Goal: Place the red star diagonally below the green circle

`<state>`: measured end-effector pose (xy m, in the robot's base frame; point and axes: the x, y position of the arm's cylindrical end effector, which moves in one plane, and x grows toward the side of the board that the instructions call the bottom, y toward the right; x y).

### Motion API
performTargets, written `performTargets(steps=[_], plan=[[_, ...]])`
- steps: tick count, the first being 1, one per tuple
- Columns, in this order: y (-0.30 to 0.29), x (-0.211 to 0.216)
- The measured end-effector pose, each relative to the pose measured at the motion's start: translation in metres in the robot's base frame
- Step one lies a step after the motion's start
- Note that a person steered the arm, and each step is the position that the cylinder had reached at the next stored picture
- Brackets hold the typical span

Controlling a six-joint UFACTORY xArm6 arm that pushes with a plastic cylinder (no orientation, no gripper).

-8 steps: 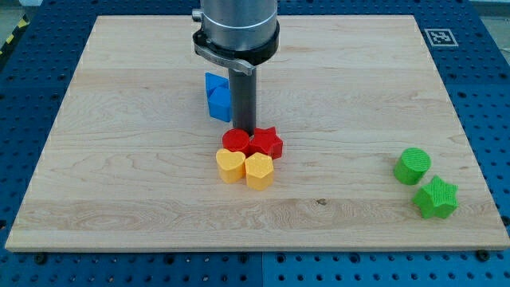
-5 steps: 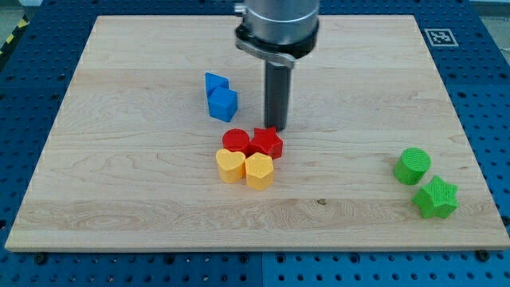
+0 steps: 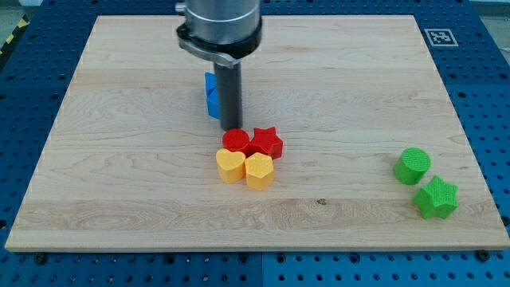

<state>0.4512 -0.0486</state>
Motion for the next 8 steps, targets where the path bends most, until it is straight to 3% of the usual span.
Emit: performTargets(steps=[2,5,8], plan=[[-0.013,0.051],[0.02,0.024],[0.049,0.037]])
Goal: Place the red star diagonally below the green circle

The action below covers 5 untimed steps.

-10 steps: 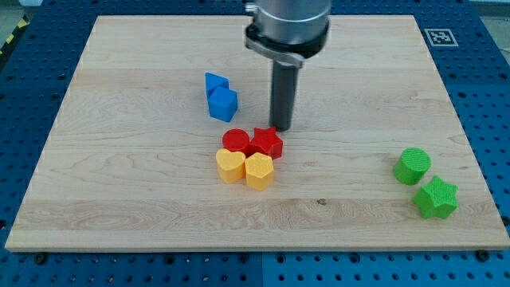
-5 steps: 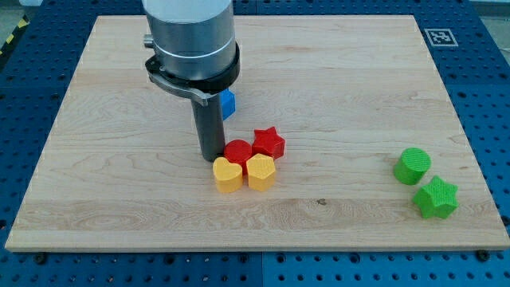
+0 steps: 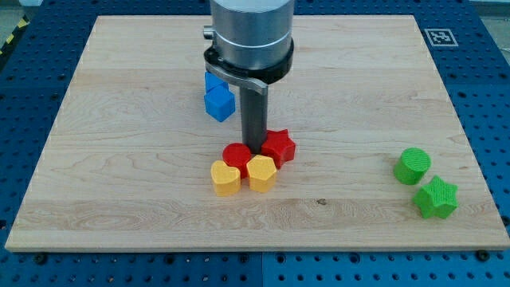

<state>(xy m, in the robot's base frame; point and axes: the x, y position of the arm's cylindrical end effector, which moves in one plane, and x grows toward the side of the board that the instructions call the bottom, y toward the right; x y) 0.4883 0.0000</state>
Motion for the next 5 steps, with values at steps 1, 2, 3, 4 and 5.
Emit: performTargets(steps=[1,2,3,4,5], plan=[[0.031,0.0],[0.061,0.005],[0.079,0.019],[0.09,0.036],[0.091,0.037]])
